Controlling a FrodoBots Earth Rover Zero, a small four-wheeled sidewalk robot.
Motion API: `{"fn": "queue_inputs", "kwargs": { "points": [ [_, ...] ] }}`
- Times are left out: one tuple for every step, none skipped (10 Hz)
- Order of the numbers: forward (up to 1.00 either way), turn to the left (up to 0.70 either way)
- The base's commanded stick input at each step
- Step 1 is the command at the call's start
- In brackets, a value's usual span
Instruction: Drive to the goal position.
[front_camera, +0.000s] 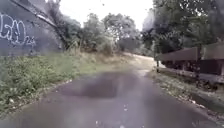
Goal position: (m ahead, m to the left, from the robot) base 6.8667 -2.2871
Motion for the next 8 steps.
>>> {"fn": "queue_inputs", "kwargs": {
  "points": [
    [0.45,0.02],
    [0.45,0.02],
    [0.45,0.02],
    [0.45,0.02],
    [0.45,0.02],
    [0.45,0.02],
    [0.45,0.02],
    [0.45,0.02]
  ]
}}
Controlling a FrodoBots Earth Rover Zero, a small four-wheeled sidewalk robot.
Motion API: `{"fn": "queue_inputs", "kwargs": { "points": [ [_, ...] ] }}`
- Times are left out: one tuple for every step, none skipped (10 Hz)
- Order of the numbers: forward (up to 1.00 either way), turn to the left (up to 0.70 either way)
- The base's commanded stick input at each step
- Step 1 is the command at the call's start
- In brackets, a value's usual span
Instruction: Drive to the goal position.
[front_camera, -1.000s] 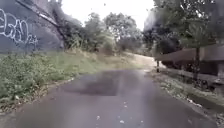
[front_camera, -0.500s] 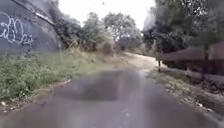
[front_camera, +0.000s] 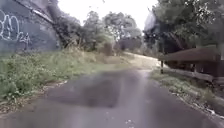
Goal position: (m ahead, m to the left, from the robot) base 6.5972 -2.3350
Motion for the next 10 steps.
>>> {"fn": "queue_inputs", "kwargs": {
  "points": [
    [0.45,0.02],
    [0.45,0.02],
    [0.45,0.02],
    [0.45,0.02],
    [0.45,0.02],
    [0.45,0.02],
    [0.45,0.03],
    [0.45,0.02],
    [0.45,0.02],
    [0.45,-0.11]
  ]
}}
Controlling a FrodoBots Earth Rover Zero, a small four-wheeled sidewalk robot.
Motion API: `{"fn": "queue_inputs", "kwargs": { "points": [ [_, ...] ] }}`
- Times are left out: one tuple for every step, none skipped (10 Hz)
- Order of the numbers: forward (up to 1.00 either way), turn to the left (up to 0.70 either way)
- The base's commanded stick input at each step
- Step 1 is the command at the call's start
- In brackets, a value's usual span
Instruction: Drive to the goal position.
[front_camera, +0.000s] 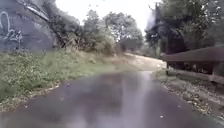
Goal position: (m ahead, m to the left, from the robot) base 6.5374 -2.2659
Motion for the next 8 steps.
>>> {"fn": "queue_inputs", "kwargs": {
  "points": [
    [0.45,-0.27],
    [0.45,-0.27],
    [0.45,-0.16],
    [0.45,-0.01],
    [0.45,0.02],
    [0.45,0.02],
    [0.45,0.02],
    [0.45,0.02]
  ]
}}
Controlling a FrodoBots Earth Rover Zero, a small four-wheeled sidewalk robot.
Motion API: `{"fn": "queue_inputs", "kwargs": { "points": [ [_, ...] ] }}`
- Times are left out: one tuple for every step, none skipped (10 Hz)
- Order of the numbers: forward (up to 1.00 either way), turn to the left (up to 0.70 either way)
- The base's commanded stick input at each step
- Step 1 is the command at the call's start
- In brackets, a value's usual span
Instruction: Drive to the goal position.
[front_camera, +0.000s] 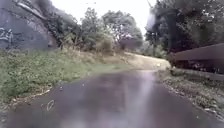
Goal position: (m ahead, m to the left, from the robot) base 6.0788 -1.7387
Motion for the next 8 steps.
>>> {"fn": "queue_inputs", "kwargs": {
  "points": [
    [0.45,0.02],
    [0.45,0.02],
    [0.45,0.02],
    [0.45,0.02],
    [0.45,0.02],
    [0.45,-0.13],
    [0.45,-0.25],
    [0.45,-0.27]
  ]
}}
